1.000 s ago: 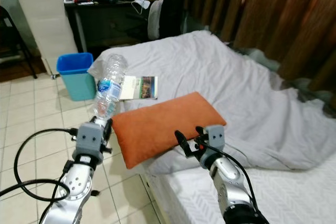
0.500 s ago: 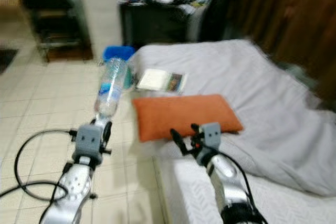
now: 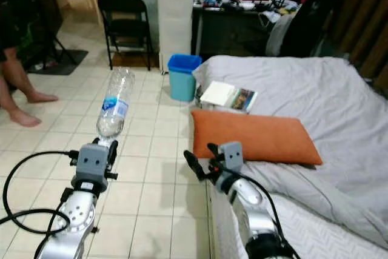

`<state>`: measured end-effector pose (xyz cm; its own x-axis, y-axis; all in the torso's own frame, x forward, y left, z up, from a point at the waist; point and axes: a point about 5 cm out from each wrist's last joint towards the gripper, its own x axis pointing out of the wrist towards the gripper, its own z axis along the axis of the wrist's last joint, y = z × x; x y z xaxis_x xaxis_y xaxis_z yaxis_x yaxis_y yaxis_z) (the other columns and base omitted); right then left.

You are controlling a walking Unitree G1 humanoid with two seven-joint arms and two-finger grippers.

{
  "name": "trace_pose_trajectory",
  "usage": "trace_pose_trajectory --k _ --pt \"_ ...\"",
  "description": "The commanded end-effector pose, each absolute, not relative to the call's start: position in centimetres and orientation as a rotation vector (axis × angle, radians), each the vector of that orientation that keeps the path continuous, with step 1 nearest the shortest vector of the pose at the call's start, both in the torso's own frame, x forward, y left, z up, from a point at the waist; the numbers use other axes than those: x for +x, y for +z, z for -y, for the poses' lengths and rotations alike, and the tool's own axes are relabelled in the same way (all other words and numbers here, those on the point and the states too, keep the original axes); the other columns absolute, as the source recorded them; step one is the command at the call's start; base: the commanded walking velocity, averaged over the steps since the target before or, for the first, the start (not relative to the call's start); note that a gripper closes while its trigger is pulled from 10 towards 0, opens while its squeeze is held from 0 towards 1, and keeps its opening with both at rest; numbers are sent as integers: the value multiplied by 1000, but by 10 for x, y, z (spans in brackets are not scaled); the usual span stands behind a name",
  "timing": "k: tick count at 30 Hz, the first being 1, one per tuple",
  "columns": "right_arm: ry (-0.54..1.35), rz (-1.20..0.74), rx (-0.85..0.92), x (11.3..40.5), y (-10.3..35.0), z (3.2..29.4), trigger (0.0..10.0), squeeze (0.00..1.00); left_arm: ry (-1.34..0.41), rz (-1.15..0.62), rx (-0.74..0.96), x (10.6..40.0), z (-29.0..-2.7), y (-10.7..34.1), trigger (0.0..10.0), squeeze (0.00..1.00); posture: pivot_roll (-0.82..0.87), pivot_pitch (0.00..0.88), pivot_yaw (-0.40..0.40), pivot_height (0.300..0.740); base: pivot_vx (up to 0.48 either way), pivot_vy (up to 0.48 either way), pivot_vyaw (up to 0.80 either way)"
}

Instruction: Clean up the room

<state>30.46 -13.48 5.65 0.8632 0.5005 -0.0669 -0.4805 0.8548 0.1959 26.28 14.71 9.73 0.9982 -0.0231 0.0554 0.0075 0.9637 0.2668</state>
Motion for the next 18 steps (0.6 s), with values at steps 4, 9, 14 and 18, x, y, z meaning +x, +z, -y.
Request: trace_pose_trajectory --k 4,9,14,18 --pt "495 -120 168 308 59 139 10000 0 -36 142 253 264 -143 112 10000 0 155 2 -68 740 480 0 0" --pt "491 -120 170 310 59 141 10000 0 -52 158 262 265 -140 114 10000 0 155 1 -68 740 480 0 0" --pt "507 -108 176 309 61 140 10000 0 -67 167 265 263 -137 115 10000 0 156 1 -69 740 480 0 390" --pt "530 -113 171 308 60 138 10000 0 -74 176 272 262 -136 115 10000 0 158 4 -72 740 480 0 597"
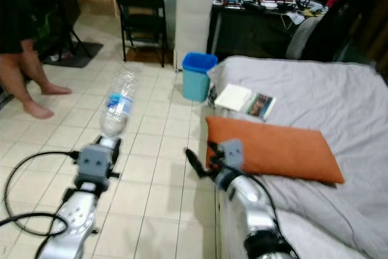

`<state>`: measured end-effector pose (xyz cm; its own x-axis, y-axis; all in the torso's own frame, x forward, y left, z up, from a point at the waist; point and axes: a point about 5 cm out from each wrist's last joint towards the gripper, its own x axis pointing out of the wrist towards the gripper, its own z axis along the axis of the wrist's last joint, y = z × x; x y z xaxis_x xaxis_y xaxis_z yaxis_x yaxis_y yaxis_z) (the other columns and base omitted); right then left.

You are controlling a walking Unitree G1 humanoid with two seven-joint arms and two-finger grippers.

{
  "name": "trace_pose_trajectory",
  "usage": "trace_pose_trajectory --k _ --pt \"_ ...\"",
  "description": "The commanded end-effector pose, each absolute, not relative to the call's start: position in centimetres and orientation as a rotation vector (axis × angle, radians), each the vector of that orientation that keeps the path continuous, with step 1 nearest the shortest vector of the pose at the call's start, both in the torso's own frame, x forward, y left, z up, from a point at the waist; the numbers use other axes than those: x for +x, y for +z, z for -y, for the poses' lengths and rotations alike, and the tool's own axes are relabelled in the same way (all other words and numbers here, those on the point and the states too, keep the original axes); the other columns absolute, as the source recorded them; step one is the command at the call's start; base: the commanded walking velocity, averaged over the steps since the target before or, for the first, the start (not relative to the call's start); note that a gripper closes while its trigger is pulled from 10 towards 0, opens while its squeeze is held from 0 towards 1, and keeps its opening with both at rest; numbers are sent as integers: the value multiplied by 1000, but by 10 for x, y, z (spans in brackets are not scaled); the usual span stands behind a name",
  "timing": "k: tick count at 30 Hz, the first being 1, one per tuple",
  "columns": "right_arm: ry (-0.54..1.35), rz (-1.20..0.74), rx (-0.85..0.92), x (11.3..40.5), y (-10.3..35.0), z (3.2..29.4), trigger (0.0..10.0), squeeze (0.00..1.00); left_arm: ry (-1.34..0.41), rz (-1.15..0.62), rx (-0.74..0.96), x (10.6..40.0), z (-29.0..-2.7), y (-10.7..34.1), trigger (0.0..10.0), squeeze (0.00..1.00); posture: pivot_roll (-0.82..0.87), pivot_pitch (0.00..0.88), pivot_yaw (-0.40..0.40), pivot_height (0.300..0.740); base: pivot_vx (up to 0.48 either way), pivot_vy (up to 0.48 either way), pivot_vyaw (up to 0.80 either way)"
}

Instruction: Clean up the room

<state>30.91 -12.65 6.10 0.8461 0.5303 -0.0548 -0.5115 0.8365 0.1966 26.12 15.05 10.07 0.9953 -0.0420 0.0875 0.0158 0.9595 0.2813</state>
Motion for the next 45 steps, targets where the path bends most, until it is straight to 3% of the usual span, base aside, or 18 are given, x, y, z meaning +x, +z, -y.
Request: trace_pose_trajectory --k 1,21,34,42,45 --pt "532 -113 171 308 60 138 10000 0 -76 177 273 262 -136 115 10000 0 158 4 -72 740 480 0 600" --pt "545 -123 174 307 59 137 10000 0 -84 175 269 263 -136 115 10000 0 156 0 -68 740 480 0 588" --pt "466 -126 150 312 59 146 10000 0 -44 131 210 266 -149 108 10000 0 162 0 -69 740 480 0 0" --pt "456 -81 122 314 68 146 10000 0 -59 -13 -31 272 -169 83 10000 0 152 0 -67 740 480 0 -800" --pt "446 -67 122 314 70 148 10000 0 -82 -16 -14 269 -167 80 10000 0 149 0 -68 740 480 0 -800"
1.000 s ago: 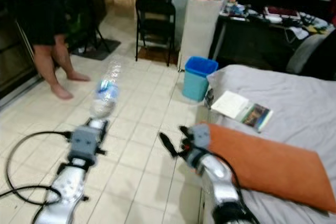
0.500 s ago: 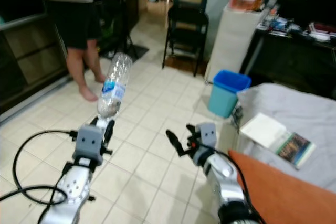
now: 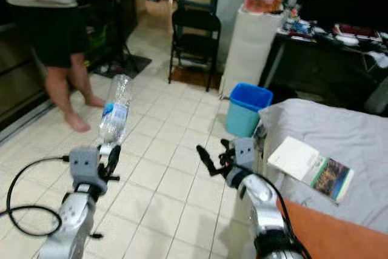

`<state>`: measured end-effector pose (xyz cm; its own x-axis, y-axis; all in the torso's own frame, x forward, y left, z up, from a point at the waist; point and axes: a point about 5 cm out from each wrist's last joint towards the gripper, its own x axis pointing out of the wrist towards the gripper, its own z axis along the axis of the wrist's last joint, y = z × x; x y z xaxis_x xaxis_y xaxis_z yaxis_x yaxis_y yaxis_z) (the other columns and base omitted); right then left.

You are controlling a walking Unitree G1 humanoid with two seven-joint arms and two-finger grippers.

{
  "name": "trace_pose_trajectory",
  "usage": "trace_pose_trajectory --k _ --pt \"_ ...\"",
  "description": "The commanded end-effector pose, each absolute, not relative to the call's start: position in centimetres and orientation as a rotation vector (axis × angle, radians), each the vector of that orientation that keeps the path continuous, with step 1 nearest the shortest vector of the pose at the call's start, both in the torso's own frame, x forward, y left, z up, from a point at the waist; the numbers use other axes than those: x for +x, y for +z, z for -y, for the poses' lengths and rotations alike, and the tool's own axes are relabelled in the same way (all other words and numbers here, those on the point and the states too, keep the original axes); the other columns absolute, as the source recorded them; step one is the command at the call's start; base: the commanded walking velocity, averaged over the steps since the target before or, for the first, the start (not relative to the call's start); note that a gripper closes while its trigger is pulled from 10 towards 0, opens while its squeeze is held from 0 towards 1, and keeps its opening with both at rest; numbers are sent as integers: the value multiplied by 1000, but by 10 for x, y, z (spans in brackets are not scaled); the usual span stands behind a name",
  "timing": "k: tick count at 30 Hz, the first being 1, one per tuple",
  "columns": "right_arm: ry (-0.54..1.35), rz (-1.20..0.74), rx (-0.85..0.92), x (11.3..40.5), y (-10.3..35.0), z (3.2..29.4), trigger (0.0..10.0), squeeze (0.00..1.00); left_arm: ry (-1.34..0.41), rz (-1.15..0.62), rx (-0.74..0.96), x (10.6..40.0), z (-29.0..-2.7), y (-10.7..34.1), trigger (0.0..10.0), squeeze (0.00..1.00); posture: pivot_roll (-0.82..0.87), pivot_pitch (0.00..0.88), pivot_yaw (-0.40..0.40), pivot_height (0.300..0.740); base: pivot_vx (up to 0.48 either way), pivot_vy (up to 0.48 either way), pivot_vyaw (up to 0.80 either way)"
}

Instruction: Clean up the room

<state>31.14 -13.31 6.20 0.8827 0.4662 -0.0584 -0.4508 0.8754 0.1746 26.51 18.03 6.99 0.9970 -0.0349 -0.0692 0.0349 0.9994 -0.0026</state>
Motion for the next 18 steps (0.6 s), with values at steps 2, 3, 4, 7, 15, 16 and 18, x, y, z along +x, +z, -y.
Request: trace_pose_trajectory --k 2,3,4,7,15,16,18 --pt "442 -58 128 313 70 148 10000 0 -110 -4 10 267 -162 80 10000 0 149 0 -70 740 472 0 -800" --pt "438 -55 136 313 70 149 10000 0 -128 5 25 266 -158 81 10000 0 149 0 -70 740 472 0 -800" --pt "439 -54 137 312 69 149 10000 0 -148 13 36 264 -153 82 10000 0 150 0 -70 740 472 0 0" --pt "439 -58 140 311 68 149 10000 0 -185 33 46 260 -142 85 10000 0 151 0 -72 740 475 0 0" --pt "443 -65 144 312 67 149 10000 0 -189 55 62 259 -144 88 10000 0 155 0 -74 740 473 0 0" --pt "447 -67 146 311 67 149 10000 0 -198 62 76 259 -142 89 10000 0 155 0 -74 740 472 0 0" --pt "453 -72 148 309 66 148 10000 0 -212 73 102 257 -139 91 10000 0 152 0 -72 740 472 0 0"
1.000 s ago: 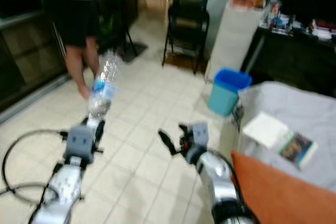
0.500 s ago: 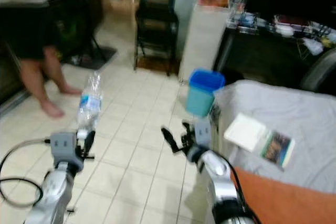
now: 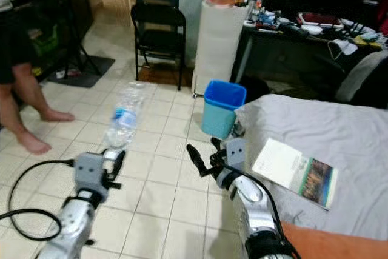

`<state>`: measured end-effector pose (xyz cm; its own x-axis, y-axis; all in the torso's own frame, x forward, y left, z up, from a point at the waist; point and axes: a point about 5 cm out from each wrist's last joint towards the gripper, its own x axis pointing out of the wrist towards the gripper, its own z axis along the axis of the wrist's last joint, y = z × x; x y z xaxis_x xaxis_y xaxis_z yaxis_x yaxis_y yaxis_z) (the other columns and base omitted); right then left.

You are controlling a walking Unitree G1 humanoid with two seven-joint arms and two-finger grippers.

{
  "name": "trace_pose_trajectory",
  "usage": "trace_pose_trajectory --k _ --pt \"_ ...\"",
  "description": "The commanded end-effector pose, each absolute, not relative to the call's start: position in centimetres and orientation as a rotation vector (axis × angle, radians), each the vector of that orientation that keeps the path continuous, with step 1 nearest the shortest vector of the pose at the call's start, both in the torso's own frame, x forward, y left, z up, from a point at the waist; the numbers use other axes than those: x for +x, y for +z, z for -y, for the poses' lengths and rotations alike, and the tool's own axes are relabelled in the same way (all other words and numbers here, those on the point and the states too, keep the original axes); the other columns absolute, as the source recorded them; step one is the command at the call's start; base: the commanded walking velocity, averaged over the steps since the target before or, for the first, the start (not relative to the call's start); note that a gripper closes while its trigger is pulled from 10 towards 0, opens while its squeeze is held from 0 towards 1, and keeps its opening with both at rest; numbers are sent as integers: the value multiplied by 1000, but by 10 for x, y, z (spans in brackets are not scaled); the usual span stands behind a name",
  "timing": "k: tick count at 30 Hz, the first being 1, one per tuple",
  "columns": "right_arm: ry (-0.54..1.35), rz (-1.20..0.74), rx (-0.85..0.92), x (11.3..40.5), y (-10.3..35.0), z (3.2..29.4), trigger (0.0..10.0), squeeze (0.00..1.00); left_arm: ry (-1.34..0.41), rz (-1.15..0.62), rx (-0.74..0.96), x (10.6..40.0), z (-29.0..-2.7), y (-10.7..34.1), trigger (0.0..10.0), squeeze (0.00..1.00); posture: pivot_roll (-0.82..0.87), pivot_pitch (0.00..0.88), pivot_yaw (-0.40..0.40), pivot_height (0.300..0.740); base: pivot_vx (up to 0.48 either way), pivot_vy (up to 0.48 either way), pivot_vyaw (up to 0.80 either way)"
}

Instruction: Clean up the room

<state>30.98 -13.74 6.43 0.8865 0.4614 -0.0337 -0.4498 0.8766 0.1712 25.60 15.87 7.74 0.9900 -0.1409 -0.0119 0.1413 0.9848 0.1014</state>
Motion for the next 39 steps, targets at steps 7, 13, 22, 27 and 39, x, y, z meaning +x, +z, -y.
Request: trace_pose_trajectory --k 7,13,22,27,39 --pt "463 -78 155 307 63 146 10000 0 -223 70 99 258 -135 91 10000 0 143 1 -67 740 464 0 0" --pt "449 -81 150 308 64 148 10000 0 -220 72 91 259 -137 92 10000 0 141 0 -63 740 475 0 0" --pt "455 -67 152 309 67 148 10000 0 -218 73 87 260 -137 92 10000 0 140 0 -64 740 474 0 -497" --pt "470 -67 157 309 67 146 10000 0 -212 77 73 259 -138 93 10000 0 145 0 -69 740 468 0 0" --pt "505 -73 157 308 66 142 10000 0 -189 71 73 254 -141 90 10000 0 159 0 -82 740 447 0 0"
